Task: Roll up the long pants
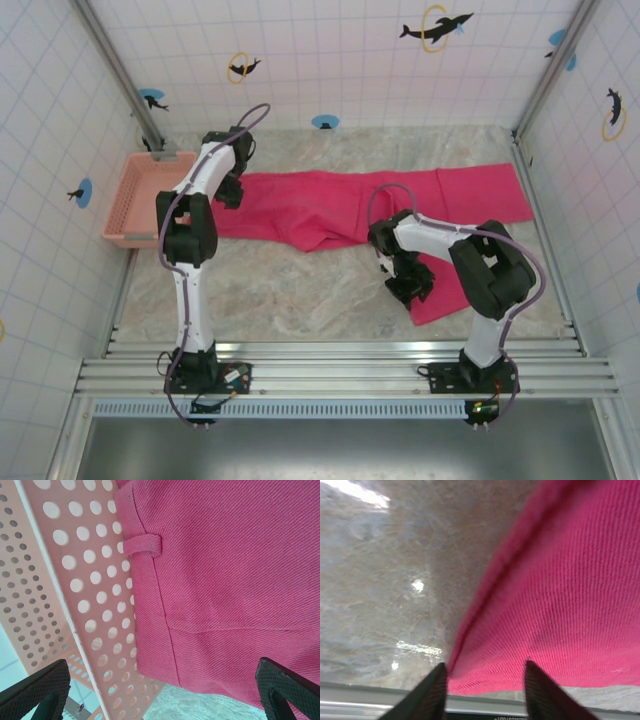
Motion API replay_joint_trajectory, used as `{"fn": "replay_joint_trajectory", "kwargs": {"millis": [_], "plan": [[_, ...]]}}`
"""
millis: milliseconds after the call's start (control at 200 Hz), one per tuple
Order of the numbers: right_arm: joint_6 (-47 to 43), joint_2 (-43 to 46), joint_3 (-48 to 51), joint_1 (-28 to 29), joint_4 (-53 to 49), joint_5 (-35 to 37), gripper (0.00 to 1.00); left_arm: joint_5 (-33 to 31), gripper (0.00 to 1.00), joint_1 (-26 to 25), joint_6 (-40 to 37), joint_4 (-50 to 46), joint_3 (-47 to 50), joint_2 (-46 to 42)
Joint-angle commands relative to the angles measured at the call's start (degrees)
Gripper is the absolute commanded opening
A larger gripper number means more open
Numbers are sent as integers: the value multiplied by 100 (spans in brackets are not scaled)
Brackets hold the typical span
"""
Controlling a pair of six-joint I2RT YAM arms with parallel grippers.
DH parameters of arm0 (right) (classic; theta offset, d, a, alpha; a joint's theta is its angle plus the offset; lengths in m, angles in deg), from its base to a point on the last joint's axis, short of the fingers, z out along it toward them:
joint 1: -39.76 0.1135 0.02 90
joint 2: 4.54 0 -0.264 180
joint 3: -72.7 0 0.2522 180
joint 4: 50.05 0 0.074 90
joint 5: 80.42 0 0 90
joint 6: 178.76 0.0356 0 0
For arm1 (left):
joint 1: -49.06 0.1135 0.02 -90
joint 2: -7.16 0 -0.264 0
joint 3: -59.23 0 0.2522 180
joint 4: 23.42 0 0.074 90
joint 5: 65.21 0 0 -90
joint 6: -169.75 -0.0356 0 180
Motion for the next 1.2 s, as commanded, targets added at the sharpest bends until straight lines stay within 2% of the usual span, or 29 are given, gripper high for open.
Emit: {"fn": "replay_joint_trajectory", "kwargs": {"millis": [0,100,190,405,671,946,1191], "plan": [[167,-136,158,35,122,206,27,76,97,33,-134,-111,-131,50],[230,74,185,-39,54,555,10,66,97,34,-152,-106,-140,45],[349,482,130,-311,-57,893,1,74,97,35,-177,-75,-144,33],[392,1128,-646,-1144,-584,1655,0,182,97,32,-204,-14,-243,85],[262,1197,-2056,-2560,-772,2366,0,252,98,36,-255,44,-251,21],[94,249,-3496,-3993,-118,2846,0,314,97,137,-209,70,-55,-125],[82,-1718,-5730,-4306,48,3029,0,139,98,145,-162,-22,163,-188]]}}
